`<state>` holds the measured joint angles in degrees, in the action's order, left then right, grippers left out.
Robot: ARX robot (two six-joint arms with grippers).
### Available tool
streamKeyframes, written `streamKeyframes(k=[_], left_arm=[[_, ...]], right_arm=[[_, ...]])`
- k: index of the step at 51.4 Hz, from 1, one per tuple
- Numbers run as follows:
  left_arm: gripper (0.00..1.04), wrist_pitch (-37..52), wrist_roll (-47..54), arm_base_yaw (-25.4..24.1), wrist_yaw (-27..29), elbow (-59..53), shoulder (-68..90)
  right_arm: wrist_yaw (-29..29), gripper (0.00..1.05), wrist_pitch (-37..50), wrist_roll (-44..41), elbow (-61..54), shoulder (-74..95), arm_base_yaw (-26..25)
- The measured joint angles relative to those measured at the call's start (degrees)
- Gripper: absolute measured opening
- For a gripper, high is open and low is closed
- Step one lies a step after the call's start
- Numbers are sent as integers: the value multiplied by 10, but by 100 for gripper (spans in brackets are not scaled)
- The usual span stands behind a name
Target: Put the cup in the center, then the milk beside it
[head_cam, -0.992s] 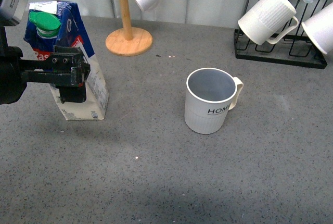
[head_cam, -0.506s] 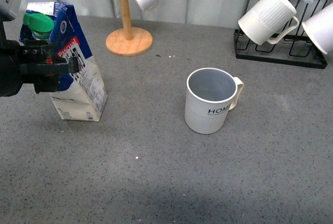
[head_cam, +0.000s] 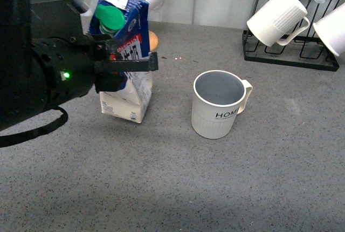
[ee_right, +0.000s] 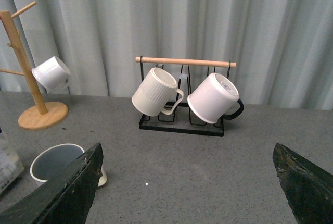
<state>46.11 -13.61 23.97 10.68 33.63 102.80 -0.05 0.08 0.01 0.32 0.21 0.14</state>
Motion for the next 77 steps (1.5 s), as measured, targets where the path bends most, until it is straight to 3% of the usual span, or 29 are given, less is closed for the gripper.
streamKeyframes(k=[15,46,50,58,65,74,77], left_arm=[[4,-6,-65,61,43,33,46],[5,-28,-124,70,47,52,53],[21,-28,-122,70,48,53,53],[45,-26,-124,72,44,54,53],[75,-26,-125,75,43,54,51],[100,-26,-124,77,44,53,34],[99,-26,-124,78,46,53,26]], right_arm=[[0,95,0,0,0,0,0],[0,95,0,0,0,0,0],[0,95,0,0,0,0,0],[0,95,0,0,0,0,0],[0,95,0,0,0,0,0],[0,95,0,0,0,0,0],[0,95,0,0,0,0,0]])
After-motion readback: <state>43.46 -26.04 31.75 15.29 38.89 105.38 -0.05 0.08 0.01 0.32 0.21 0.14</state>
